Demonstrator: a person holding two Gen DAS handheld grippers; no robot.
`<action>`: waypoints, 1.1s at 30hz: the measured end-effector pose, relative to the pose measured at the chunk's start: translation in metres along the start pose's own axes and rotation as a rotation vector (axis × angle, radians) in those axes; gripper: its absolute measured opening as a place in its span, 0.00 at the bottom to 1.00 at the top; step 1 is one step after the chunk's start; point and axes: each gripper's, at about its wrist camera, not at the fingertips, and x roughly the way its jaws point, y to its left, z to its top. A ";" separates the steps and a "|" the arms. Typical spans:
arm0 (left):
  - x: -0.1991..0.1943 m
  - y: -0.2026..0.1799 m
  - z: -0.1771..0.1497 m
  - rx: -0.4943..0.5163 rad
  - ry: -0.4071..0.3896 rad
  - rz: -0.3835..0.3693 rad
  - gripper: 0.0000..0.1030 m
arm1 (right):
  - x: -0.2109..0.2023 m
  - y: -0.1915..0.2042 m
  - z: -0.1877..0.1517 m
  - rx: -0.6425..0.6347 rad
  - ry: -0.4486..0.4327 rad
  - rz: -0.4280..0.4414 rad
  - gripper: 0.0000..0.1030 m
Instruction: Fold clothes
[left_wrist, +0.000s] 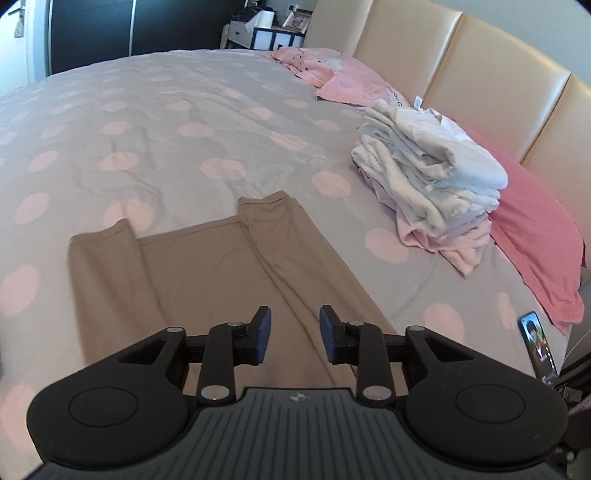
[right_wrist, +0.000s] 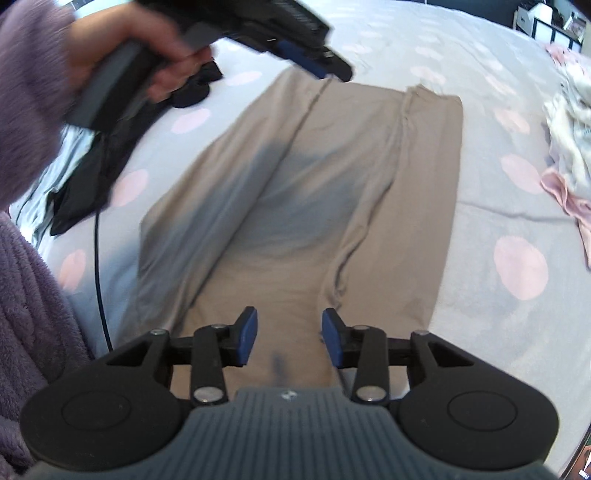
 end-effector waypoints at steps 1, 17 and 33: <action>-0.012 0.001 -0.008 -0.007 -0.005 0.001 0.33 | -0.002 0.003 -0.001 -0.006 -0.008 0.000 0.45; -0.150 0.064 -0.130 -0.177 -0.027 0.164 0.36 | 0.036 0.075 0.005 -0.009 -0.083 0.011 0.64; -0.162 0.117 -0.162 -0.232 -0.045 0.199 0.36 | 0.104 0.149 0.058 -0.161 -0.080 0.000 0.46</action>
